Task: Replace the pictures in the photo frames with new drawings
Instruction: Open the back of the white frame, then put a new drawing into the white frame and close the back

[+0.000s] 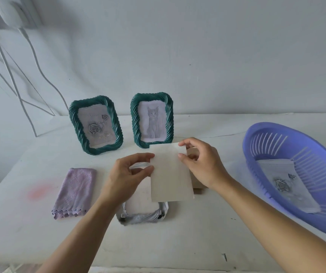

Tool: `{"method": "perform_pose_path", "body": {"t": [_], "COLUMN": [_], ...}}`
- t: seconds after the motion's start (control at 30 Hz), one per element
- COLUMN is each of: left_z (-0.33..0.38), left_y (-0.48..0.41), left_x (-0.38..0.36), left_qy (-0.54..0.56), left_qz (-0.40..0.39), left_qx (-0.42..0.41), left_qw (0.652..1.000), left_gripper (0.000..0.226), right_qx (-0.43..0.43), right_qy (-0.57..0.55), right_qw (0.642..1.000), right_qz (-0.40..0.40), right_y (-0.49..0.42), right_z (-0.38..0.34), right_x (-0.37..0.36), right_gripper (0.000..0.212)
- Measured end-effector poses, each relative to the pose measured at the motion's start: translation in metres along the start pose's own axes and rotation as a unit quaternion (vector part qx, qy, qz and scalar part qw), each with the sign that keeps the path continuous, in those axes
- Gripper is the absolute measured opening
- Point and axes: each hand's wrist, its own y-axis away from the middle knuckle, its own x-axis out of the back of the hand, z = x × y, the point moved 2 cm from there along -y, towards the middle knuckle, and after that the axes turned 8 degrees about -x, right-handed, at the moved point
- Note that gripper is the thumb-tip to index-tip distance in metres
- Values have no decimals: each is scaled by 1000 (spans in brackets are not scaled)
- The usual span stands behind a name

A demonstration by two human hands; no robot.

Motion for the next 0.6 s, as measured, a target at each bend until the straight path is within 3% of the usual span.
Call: {"method": "perform_pose_path", "body": {"t": [0.17,0.33,0.47,0.6], "left_z": [1,4,-2,-10], "left_y": [-2,-4,-6,-8], "left_x": [-24,-54,-76,-100], "left_qy": [5,-15,-6,5], "left_qz": [-2,-3,-11,-22], "left_qx": [4,2,9,15], "left_qw": [1000,1000,1000,1000], "left_gripper": [32,31,31,31], "right_qx": [63,110,56,-28], "right_qy": [95,264,314,278], "right_qw": [993,950,938,959], "right_qz": [5,122,135,51], "right_y": [5,13,24,36], "right_z": [8,19,40,60], "right_x": [40,81,106,124], "right_gripper": [19,20,34,51]}}
